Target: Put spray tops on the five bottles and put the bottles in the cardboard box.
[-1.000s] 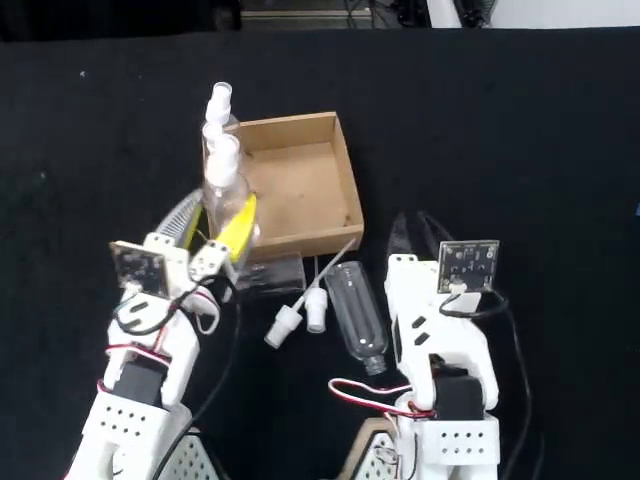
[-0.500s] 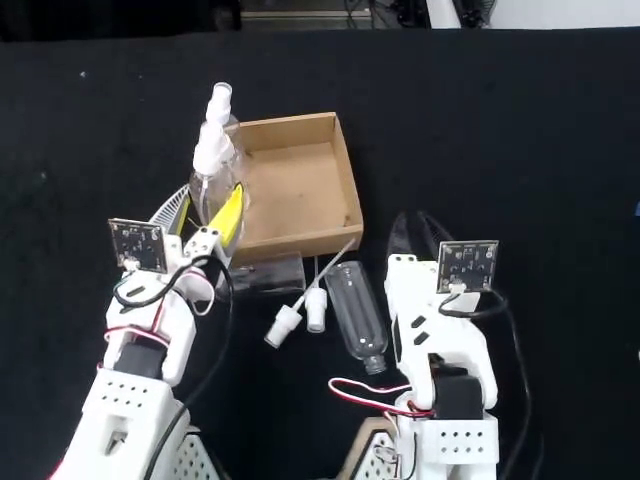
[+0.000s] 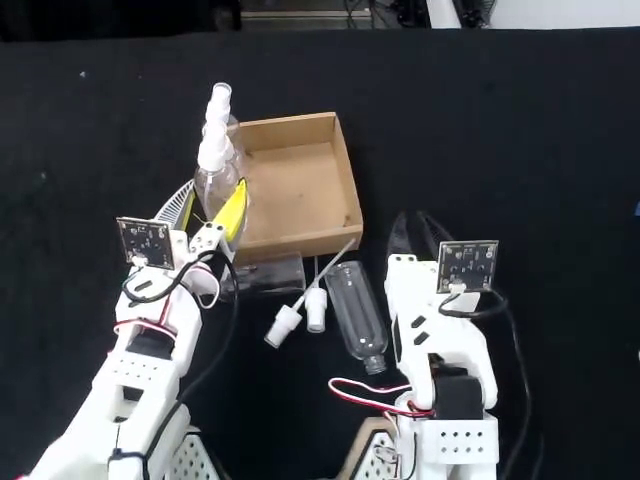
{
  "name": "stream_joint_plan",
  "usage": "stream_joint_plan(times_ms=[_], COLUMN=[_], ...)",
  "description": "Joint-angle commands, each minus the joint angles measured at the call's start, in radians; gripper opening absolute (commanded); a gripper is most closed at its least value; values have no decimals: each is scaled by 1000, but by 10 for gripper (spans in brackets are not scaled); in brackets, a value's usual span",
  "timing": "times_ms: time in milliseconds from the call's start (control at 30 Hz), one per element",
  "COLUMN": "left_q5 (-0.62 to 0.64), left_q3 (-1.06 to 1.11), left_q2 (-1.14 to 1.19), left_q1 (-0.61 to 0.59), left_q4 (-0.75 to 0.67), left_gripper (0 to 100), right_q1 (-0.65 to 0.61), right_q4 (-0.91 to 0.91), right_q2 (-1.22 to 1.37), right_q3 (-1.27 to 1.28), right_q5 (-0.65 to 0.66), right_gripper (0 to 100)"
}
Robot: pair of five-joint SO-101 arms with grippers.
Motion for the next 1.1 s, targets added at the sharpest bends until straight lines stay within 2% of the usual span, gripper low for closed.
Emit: stream_joint_plan(times_ms=[0, 700, 867, 1067], left_q5=[8, 8, 0, -2], left_q3=[-45, -45, -24, -18], left_q2=[44, 114, 115, 117], left_q1=[-2, -7, -7, -7], left_q4=[-40, -43, -141, -146], left_gripper=[29, 29, 29, 29], right_q1=[21, 21, 21, 21], right_q4=[-34, -34, -34, -34], right_q2=[-47, -47, -47, -47], right_q3=[-15, -13, -13, -13], right_q5=[11, 11, 11, 11], right_gripper=[49, 49, 49, 49])
